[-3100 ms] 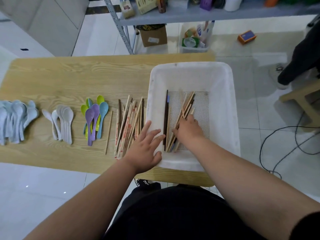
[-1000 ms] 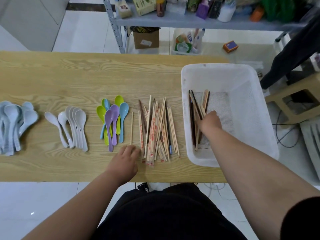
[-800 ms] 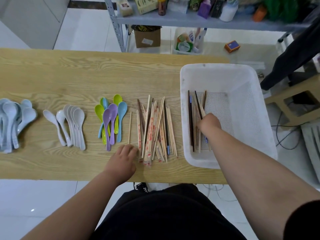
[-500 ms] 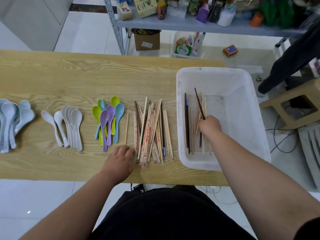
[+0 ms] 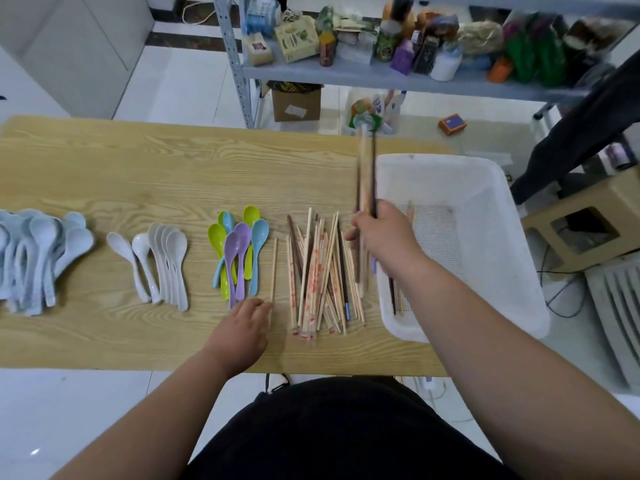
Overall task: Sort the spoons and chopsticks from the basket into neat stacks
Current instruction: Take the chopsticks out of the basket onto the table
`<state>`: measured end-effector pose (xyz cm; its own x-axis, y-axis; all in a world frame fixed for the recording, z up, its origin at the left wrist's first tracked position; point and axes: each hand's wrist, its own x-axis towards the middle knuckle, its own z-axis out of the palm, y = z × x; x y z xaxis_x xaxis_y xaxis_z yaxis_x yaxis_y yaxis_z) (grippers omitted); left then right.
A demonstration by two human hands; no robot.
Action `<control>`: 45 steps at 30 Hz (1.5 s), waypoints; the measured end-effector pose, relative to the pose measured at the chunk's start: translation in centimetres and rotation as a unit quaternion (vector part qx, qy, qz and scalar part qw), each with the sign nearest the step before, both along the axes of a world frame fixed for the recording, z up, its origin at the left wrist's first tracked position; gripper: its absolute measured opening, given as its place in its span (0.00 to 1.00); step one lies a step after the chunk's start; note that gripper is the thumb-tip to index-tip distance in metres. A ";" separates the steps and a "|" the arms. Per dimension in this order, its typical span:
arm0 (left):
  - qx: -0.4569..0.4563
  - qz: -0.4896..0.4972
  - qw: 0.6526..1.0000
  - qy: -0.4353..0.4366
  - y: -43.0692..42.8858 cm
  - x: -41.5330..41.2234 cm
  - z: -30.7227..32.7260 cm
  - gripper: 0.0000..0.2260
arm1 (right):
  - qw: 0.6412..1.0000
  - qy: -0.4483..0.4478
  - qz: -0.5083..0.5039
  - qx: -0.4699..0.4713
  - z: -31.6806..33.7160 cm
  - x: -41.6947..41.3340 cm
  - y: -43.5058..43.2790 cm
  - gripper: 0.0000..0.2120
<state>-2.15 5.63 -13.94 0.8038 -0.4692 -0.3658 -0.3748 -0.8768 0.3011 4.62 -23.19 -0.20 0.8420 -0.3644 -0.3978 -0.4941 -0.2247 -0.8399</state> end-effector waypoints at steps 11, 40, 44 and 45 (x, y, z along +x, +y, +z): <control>0.028 -0.046 0.998 0.023 5.5 -1.1 -0.9 0.28 | 0.934 0.234 0.126 -0.240 -9.7 0.6 10.1 0.13; 0.111 -0.068 0.990 0.054 1.3 2.6 2.0 0.14 | 0.900 -0.043 0.292 -0.320 -4.0 -4.4 4.4 0.18; 0.082 -0.035 0.995 0.039 -2.7 3.7 3.0 0.13 | 0.937 -0.084 0.180 -0.288 -3.1 -6.3 -1.3 0.14; 0.070 -0.028 0.996 0.043 -4.0 4.0 3.4 0.14 | 0.947 -0.078 0.148 -0.274 -3.4 -6.7 -2.9 0.14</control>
<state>1.84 1.62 -10.51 0.7407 -0.4522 -0.4969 -0.4026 -0.8908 0.2107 -2.10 -26.05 -3.59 0.9723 -0.2195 -0.0801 -0.2216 -0.7576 -0.6139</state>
